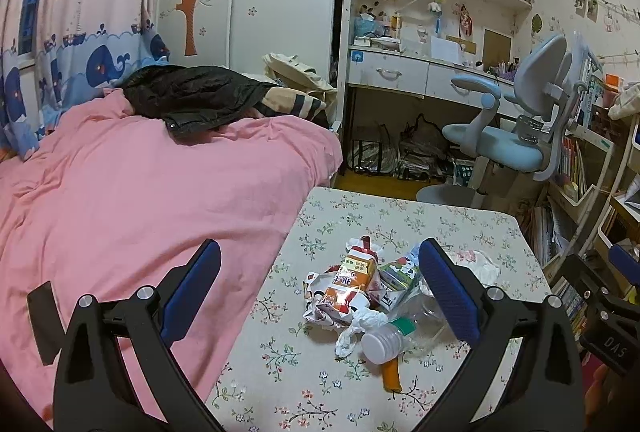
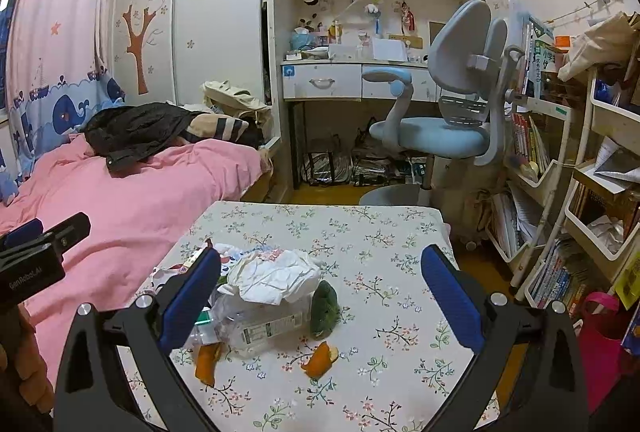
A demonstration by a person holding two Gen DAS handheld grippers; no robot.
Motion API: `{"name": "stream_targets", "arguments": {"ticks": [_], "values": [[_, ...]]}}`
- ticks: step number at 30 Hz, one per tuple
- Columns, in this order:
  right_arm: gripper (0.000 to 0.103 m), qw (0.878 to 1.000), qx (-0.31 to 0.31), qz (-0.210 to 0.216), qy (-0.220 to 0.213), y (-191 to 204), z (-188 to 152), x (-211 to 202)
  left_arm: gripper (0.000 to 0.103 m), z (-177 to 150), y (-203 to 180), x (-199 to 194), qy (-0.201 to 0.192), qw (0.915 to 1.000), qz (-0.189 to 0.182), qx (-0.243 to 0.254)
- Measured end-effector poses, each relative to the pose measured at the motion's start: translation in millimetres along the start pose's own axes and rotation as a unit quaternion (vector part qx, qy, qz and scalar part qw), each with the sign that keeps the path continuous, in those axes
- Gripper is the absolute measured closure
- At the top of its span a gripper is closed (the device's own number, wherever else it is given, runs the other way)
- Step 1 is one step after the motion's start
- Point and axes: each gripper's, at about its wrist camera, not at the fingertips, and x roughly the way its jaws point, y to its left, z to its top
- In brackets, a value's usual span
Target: Collect trash
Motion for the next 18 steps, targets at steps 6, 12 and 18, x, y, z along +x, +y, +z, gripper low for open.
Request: {"name": "stream_targets", "arguments": {"ticks": [6, 12, 18], "values": [[0.006, 1.0, 0.003, -0.005, -0.001, -0.3, 0.4, 0.7, 0.007, 0.4, 0.7, -0.4, -0.005, 1.0, 0.001, -0.002], [0.006, 1.0, 0.003, -0.008, 0.001, -0.1, 0.4, 2.5, 0.007, 0.2, 1.3, -0.8, -0.008, 1.0, 0.003, -0.002], [0.006, 1.0, 0.005, -0.008, 0.001, -1.2, -0.2, 2.6, 0.007, -0.1, 3.2, -1.2, -0.011, 0.9999, 0.0, -0.01]]}}
